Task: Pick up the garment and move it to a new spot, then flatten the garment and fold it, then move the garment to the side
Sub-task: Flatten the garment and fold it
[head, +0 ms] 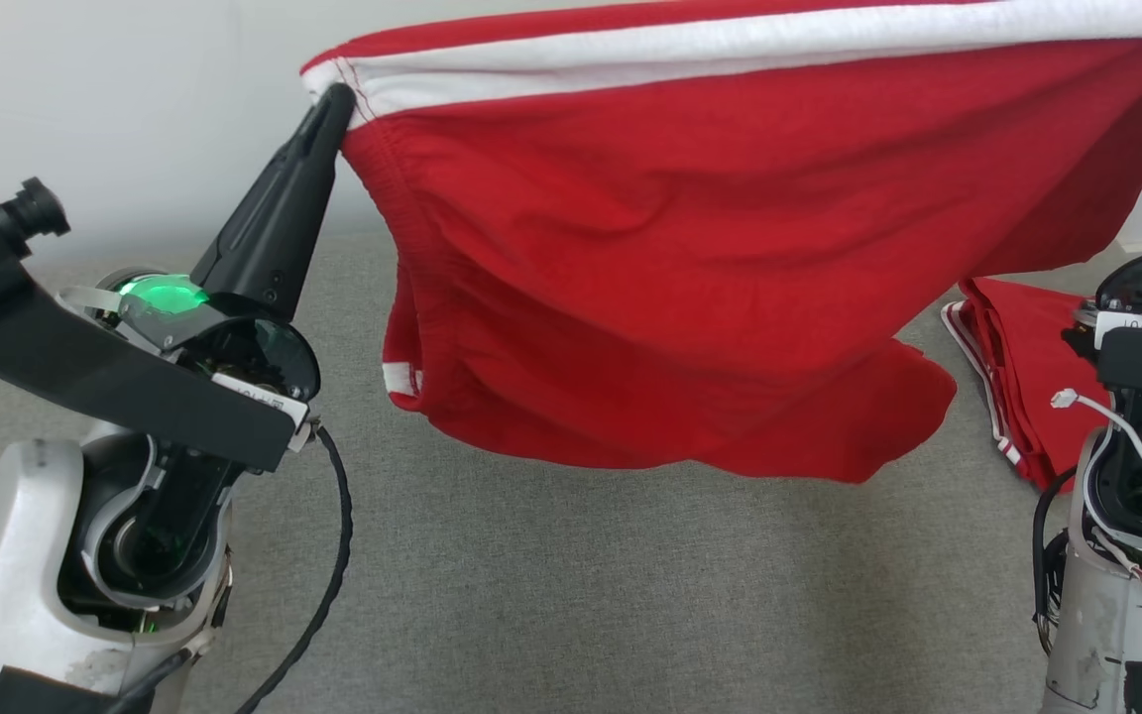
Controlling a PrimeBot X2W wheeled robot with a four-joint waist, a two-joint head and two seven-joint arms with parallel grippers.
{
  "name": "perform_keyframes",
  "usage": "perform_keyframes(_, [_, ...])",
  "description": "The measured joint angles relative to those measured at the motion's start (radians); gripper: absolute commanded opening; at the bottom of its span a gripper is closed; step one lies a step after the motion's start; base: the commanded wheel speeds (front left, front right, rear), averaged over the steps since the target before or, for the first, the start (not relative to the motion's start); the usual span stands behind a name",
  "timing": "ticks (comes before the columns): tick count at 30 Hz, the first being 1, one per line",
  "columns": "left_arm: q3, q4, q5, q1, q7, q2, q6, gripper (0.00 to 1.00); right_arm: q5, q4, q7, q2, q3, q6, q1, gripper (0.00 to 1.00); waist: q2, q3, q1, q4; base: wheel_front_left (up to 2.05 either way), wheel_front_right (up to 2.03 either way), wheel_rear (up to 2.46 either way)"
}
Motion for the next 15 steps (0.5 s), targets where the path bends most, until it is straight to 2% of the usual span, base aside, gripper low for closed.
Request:
perform_keyframes(7, [0.012, 0.032, -0.011, 0.005, -0.026, -0.017, 0.007, 0.0, -0.017, 0.053, 0.023, 0.0, 0.019, 0.0, -0.011, 0.0, 0.0, 0.011, 0.0, -0.002, 0.0, 0.0, 0.0])
perform_keyframes(13, [0.021, 0.127, -0.014, 0.002, -0.06, -0.037, 0.007, 0.0, -0.019, 0.149, 0.027, 0.0, 0.049, 0.0, -0.067, 0.0, 0.0, 0.034, 0.0, -0.004, 0.0, 0.0, 0.0])
perform_keyframes(15, [0.015, 0.16, 0.023, -0.011, -0.078, -0.03, 0.006, 0.0, -0.028, 0.179, 0.031, 0.0, 0.069, 0.0, -0.092, 0.0, 0.0, 0.043, 0.0, -0.006, 0.0, 0.0, 0.0])
